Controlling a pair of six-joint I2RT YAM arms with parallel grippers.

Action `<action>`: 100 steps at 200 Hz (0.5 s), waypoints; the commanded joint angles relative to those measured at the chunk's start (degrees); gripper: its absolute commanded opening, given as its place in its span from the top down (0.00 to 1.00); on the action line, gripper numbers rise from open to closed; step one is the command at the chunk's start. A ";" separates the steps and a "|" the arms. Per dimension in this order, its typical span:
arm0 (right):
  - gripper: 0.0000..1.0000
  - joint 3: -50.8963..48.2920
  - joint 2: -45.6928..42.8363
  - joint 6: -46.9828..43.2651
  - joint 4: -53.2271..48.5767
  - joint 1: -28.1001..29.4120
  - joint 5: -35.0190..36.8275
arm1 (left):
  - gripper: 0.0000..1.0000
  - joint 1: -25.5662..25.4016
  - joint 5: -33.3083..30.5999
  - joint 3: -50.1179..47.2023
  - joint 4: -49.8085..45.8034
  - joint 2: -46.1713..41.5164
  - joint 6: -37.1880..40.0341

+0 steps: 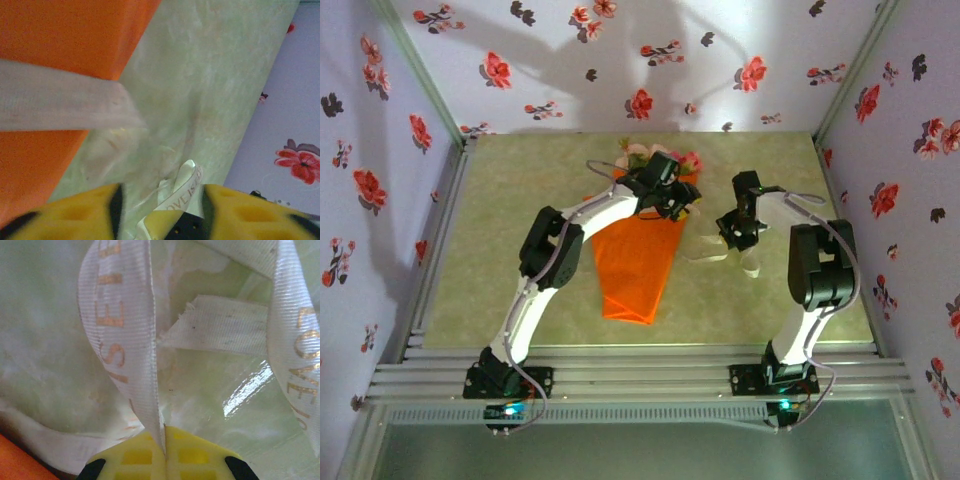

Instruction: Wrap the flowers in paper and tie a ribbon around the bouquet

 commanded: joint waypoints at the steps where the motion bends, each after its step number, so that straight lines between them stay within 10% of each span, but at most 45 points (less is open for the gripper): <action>1: 1.00 -1.15 -2.31 -0.72 -0.23 0.62 1.11 | 0.39 0.87 0.88 4.62 -1.00 -3.24 1.23; 23: 1.00 -1.68 -3.30 -0.98 -1.07 0.94 2.33 | 0.25 1.05 0.38 7.67 -8.15 -6.28 2.71; 100: 1.00 -4.63 -10.02 -0.35 -5.96 2.49 8.63 | 0.31 7.40 -5.71 -13.71 -25.03 -23.31 -2.80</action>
